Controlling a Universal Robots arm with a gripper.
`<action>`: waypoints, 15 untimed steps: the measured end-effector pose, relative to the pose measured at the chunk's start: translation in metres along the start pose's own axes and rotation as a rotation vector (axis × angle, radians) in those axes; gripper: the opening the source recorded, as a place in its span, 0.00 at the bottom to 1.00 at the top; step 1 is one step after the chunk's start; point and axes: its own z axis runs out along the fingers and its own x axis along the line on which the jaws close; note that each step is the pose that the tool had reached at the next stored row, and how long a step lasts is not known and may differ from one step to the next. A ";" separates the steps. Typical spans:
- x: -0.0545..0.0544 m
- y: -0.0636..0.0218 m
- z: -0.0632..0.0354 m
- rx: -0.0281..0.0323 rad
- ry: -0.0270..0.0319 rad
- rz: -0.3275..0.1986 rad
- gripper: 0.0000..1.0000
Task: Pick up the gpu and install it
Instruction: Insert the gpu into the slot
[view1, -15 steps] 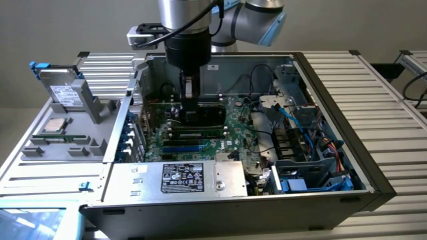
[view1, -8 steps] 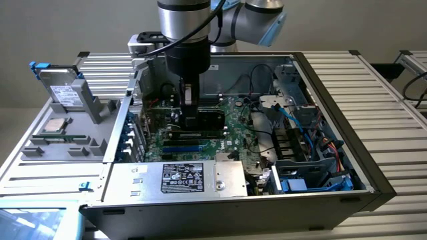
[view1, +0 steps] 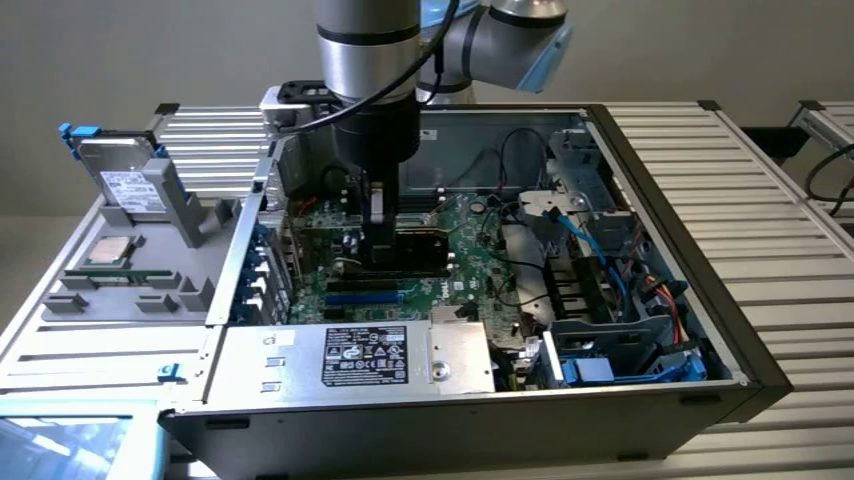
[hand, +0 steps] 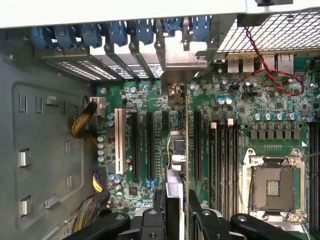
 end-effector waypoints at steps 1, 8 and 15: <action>0.000 0.0002 0.0018 0.0000 0.0000 0.000 0.28; 0.000 0.0019 0.0144 -0.0030 -0.0022 -0.001 0.28; -0.001 0.0042 0.0255 -0.0108 -0.0057 -0.002 0.28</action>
